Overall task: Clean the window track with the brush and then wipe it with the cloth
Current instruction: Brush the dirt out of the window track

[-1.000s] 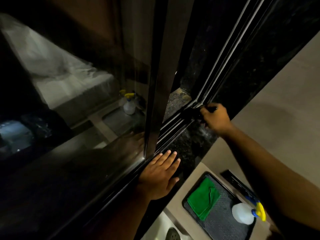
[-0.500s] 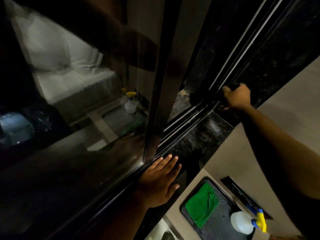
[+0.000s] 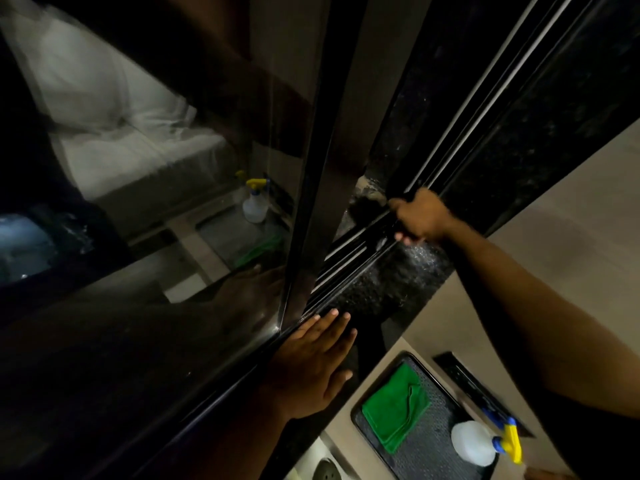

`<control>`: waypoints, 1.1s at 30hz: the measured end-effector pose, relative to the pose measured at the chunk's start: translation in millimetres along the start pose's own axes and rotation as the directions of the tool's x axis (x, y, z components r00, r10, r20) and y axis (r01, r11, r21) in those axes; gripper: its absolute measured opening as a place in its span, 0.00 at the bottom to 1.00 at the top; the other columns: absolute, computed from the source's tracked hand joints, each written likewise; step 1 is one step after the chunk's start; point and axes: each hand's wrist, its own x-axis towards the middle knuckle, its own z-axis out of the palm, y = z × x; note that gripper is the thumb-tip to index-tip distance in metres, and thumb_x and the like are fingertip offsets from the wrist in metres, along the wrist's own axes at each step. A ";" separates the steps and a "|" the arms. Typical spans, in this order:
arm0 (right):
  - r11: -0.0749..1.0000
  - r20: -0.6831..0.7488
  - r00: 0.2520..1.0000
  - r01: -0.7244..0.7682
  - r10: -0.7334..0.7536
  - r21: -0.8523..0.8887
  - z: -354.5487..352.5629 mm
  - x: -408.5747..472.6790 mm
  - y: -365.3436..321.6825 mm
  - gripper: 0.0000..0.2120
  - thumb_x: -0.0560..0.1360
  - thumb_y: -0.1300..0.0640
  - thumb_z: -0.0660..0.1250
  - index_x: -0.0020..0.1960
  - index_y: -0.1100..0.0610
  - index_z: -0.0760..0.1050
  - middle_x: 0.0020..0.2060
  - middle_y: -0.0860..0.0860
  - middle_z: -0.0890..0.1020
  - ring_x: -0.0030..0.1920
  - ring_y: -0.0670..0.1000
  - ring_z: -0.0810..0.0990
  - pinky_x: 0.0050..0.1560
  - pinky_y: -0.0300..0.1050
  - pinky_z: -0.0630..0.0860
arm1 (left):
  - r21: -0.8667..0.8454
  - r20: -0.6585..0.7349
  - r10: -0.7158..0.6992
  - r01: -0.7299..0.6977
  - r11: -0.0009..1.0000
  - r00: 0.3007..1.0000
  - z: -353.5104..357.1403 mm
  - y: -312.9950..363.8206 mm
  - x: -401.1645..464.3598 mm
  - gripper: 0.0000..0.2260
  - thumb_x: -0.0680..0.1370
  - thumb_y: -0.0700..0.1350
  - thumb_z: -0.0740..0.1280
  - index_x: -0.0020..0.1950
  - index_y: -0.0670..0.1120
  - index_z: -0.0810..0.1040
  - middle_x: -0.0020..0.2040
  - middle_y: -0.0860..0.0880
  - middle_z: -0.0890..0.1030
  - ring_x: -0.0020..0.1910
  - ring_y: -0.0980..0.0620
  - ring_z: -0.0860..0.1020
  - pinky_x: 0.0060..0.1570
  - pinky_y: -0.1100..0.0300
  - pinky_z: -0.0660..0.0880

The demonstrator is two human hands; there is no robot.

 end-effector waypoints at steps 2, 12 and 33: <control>0.997 -0.172 0.985 -0.004 0.019 0.083 -17.9 9.0 -0.2 0.19 0.71 0.49 0.62 0.29 0.61 0.74 0.25 0.62 0.81 0.22 0.57 0.79 0.19 0.44 0.74 | 0.007 0.015 0.000 -0.001 1.000 1.000 -0.1 0.0 0.4 0.28 0.81 0.60 0.47 0.79 0.50 0.52 0.80 0.48 0.49 0.79 0.47 0.46 0.76 0.45 0.51; 1.000 -0.350 0.937 0.007 0.000 0.019 -12.4 -3.2 10.2 0.18 0.74 0.48 0.63 0.30 0.58 0.70 0.26 0.55 0.77 0.26 0.55 0.77 0.27 0.44 0.72 | 0.014 0.019 0.004 -0.004 1.000 1.000 -3.9 1.2 0.8 0.28 0.81 0.60 0.47 0.79 0.49 0.53 0.80 0.47 0.50 0.79 0.46 0.48 0.76 0.44 0.53; 0.979 -0.034 0.982 0.186 -0.184 0.087 32.9 -44.2 11.7 0.19 0.78 0.52 0.61 0.33 0.60 0.77 0.25 0.58 0.81 0.22 0.54 0.78 0.21 0.43 0.75 | 0.018 0.018 0.005 -0.006 1.000 1.000 -4.4 0.8 0.3 0.28 0.81 0.59 0.48 0.79 0.49 0.55 0.80 0.46 0.52 0.79 0.46 0.49 0.76 0.47 0.53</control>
